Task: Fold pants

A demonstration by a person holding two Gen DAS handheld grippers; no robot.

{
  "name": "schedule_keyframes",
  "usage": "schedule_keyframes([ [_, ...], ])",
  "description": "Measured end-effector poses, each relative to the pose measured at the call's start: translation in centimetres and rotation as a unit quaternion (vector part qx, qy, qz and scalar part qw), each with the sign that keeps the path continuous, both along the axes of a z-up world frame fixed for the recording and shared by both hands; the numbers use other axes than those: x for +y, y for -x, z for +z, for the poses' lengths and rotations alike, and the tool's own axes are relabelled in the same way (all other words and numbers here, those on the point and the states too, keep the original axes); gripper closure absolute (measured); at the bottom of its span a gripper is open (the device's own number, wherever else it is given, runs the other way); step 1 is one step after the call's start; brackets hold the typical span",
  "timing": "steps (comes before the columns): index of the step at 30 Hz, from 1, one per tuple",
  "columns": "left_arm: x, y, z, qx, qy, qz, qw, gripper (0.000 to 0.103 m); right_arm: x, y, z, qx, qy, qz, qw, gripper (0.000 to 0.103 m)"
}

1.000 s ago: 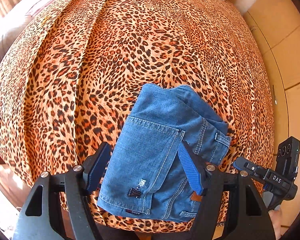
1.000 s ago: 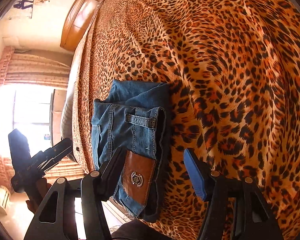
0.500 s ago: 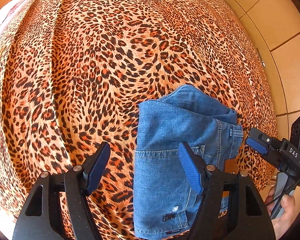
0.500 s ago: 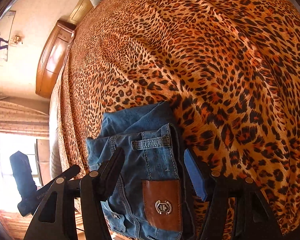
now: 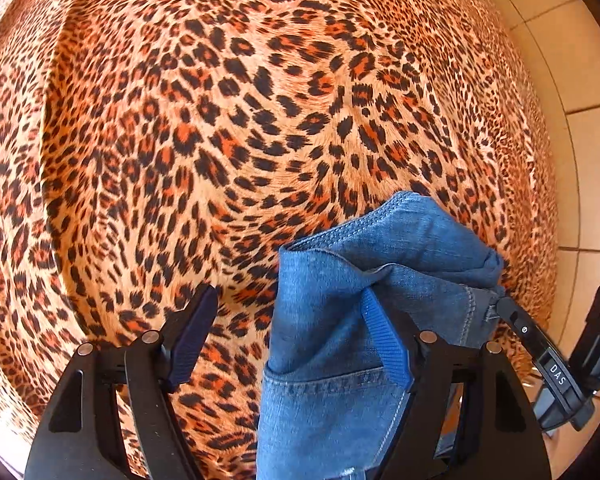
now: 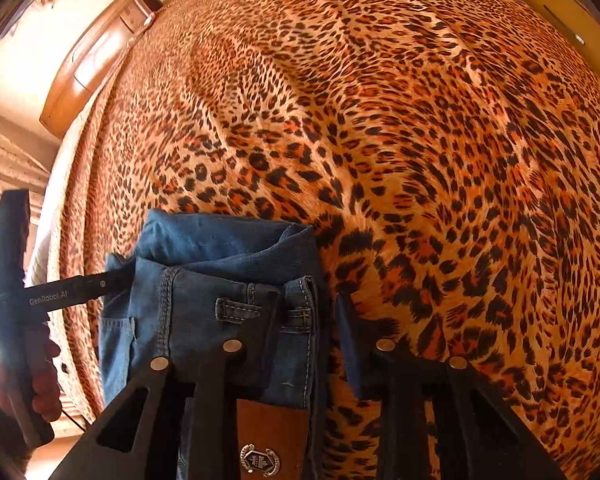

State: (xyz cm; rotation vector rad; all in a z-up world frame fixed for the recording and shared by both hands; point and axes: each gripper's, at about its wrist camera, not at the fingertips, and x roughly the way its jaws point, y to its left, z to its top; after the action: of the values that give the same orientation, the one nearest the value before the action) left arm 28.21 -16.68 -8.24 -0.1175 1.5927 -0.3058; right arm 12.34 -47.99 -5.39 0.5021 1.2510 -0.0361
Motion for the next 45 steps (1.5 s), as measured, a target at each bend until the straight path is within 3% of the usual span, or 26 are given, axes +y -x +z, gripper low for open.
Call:
schedule_keyframes([
  [2,1.6,0.8,0.7,0.0,0.009,0.004,1.0,0.028,-1.2,1.2,0.6,-0.015,-0.044,-0.033,0.998,0.068],
  [4,2.9,2.0,0.9,0.011,0.031,0.008,0.9994,0.028,-2.4,3.1,0.3,-0.018,-0.108,-0.061,0.992,0.051],
  [5,3.5,2.8,0.7,0.02,0.04,0.01,0.9989,0.028,-2.7,4.1,0.1,-0.019,-0.128,-0.074,0.989,0.05],
  [10,3.5,5.3,-0.9,0.05,0.063,0.012,0.9967,0.027,-2.0,7.1,-2.0,-0.009,-0.172,-0.099,0.98,0.05],
  [12,2.9,5.7,-0.8,0.042,0.059,0.011,0.9973,0.022,-1.4,7.1,-3.3,0.003,-0.179,-0.107,0.978,0.048],
  [15,2.0,6.2,-0.2,0.055,0.064,-0.002,0.9964,0.022,-0.6,7.2,-3.0,-0.008,-0.189,-0.107,0.976,0.042],
  [18,2.0,7.4,0.5,0.06,0.061,-0.023,0.9961,0.022,0.5,7.5,-1.7,-0.012,-0.183,-0.094,0.978,0.042],
  [24,1.8,11.2,-0.1,0.084,0.049,-0.082,0.9919,0.022,4.0,10.0,-1.4,0.033,-0.13,-0.033,0.99,0.042],
  [27,1.3,12.6,-0.2,0.085,0.033,-0.11,0.9897,0.027,5.8,10.1,-2.3,0.054,-0.095,-0.002,0.994,0.054],
  [28,1.2,13.1,-0.1,0.081,0.024,-0.118,0.9894,0.032,6.1,10.1,-1.9,0.051,-0.087,0.002,0.995,0.066],
  [30,1.0,13.8,-0.9,0.091,0.029,-0.126,0.9874,0.036,6.7,10.2,-0.3,0.03,-0.072,0.019,0.997,0.073],
  [36,0.1,14.2,0.2,0.06,0.013,-0.157,0.9857,0.037,7.9,9.3,-1.7,0.048,-0.007,0.043,0.998,0.067],
  [41,1.2,11.3,3.6,0.0,0.03,-0.149,0.9884,0.037,5.3,9.3,0.4,0.019,-0.064,-0.008,0.998,0.062],
  [43,1.1,8.7,3.8,-0.008,0.039,-0.128,0.991,0.036,3.3,8.4,1.2,-0.012,-0.085,-0.049,0.995,0.048],
  [45,0.5,6.6,3.1,-0.002,0.034,-0.106,0.9938,0.036,2.0,6.8,1.1,-0.032,-0.107,-0.083,0.99,0.045],
])
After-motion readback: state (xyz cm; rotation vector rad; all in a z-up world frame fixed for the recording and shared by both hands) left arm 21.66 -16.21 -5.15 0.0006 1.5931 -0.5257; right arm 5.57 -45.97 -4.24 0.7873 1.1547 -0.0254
